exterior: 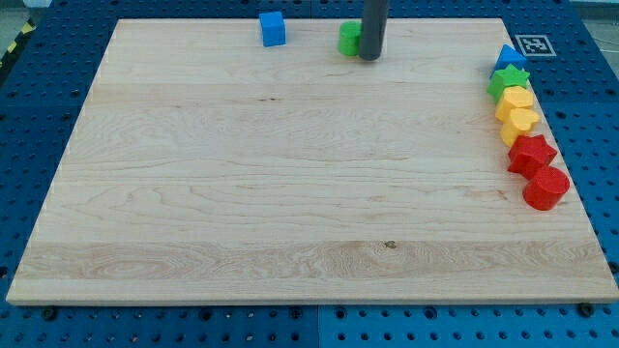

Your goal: Place the green circle towards the right side of the blue cube

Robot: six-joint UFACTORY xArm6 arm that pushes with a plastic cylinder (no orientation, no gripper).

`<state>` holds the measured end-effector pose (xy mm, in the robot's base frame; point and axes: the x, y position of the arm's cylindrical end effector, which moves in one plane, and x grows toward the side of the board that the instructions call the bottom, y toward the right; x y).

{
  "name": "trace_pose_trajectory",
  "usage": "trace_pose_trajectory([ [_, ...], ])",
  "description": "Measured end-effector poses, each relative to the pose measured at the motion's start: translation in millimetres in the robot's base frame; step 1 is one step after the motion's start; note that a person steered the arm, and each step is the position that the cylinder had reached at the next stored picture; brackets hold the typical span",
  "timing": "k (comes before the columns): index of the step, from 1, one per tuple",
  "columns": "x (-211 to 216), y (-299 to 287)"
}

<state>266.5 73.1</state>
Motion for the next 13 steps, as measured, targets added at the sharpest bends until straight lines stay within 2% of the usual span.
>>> trace_pose_trajectory([
  [1, -19, -10],
  [2, -22, -12],
  [4, -33, 17],
  [6, -36, -36],
  [7, -37, -35],
  [8, -51, -9],
  [10, -58, -58],
  [11, -58, -61],
  [12, -60, -53],
  [13, -63, -6],
])
